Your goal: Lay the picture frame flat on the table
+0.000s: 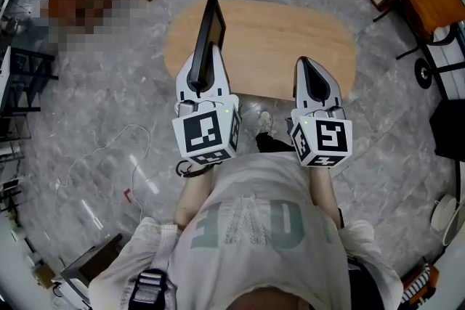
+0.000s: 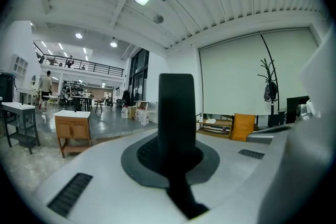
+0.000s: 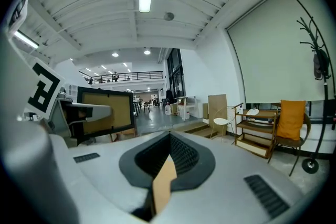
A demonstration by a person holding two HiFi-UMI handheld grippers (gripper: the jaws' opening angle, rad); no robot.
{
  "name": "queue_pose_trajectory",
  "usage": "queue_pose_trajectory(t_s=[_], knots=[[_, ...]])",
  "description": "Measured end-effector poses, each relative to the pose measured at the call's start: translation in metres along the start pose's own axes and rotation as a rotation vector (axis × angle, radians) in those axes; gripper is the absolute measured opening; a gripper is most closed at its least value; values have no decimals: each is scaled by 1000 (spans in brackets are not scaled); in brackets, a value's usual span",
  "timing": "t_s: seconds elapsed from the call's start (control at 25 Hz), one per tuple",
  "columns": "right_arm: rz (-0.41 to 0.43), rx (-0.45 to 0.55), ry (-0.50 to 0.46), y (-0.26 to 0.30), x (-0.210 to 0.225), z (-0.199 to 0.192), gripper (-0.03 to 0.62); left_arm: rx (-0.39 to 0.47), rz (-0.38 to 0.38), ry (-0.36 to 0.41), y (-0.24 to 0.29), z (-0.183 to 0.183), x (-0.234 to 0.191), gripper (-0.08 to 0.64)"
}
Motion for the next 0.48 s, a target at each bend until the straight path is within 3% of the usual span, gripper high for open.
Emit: queue_pose_trajectory(t_s=[0.48], knots=[[129,-42,85,83,29,-8,6,-45,72,47,72,-2,-4,20]])
Point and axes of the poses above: the fingertips, and each gripper's own axes: y forward along the fingers, x to its right, z out of its top, the point moved 6 cm from there along -y, backward along the fingers, and after that the axes turned 12 degrees about x, right-handed, at the moved point
